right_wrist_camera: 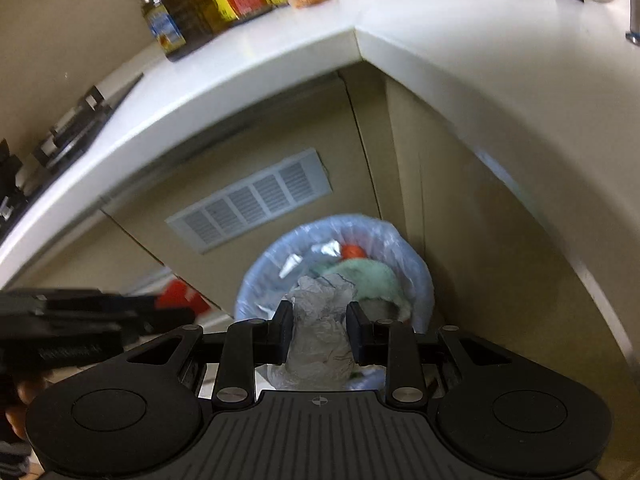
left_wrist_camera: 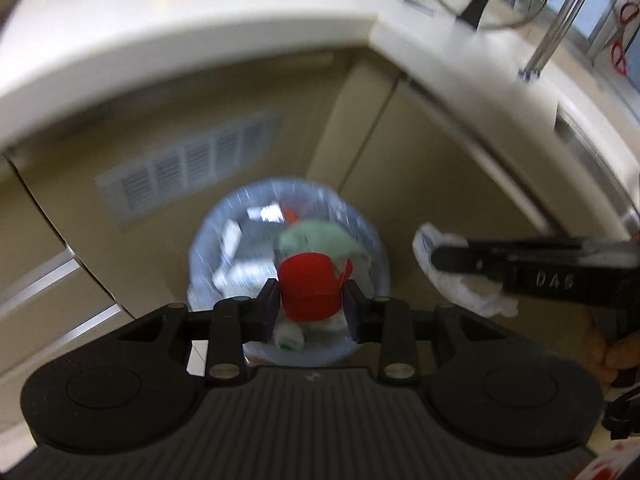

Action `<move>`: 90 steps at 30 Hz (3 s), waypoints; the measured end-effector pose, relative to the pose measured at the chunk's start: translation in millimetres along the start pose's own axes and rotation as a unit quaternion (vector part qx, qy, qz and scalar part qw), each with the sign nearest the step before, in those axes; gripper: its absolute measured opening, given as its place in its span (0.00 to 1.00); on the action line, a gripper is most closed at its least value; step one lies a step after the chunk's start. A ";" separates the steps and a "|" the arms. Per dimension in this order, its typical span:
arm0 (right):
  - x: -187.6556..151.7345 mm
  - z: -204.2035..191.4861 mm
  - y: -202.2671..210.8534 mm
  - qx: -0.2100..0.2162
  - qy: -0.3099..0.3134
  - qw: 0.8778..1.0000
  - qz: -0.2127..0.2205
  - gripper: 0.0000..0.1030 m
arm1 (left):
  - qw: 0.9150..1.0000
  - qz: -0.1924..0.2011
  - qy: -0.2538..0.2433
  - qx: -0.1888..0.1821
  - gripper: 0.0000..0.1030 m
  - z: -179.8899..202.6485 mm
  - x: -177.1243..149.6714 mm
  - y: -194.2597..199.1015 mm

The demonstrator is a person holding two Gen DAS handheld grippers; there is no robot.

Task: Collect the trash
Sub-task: 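Carry the white tissue and red cap down over the trash bin, then open both tools to drop the tissue and cap into the bin, then move both tools back up toward the counter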

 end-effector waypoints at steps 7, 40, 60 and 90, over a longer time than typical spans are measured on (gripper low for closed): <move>-16.7 19.5 -12.0 -0.007 -0.002 1.000 -0.010 0.29 | 0.999 -0.048 0.005 0.008 0.30 12.2 -32.0 -49.9; -30.7 1.9 -57.2 0.049 0.005 0.998 -0.031 0.29 | 0.992 -0.039 0.047 0.111 0.44 -49.3 -34.6 -38.3; -31.7 -8.2 -81.3 0.028 0.011 0.999 -0.020 0.59 | 0.989 -0.024 0.063 0.135 0.44 -74.4 -32.7 -13.1; 17.4 -26.1 27.5 -0.013 -0.019 1.000 0.018 0.59 | 0.998 -0.002 0.005 0.059 0.43 -36.2 38.9 57.7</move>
Point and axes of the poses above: each gripper's, at about its wrist camera, not at the fingertips, and y roughly against the way its jaws point, z to its right, x to its top, the point moved 3 cm from there along -y, roughly the way its jaws point, and after that the axes turned 11 degrees about z, right-handed, at the moved point
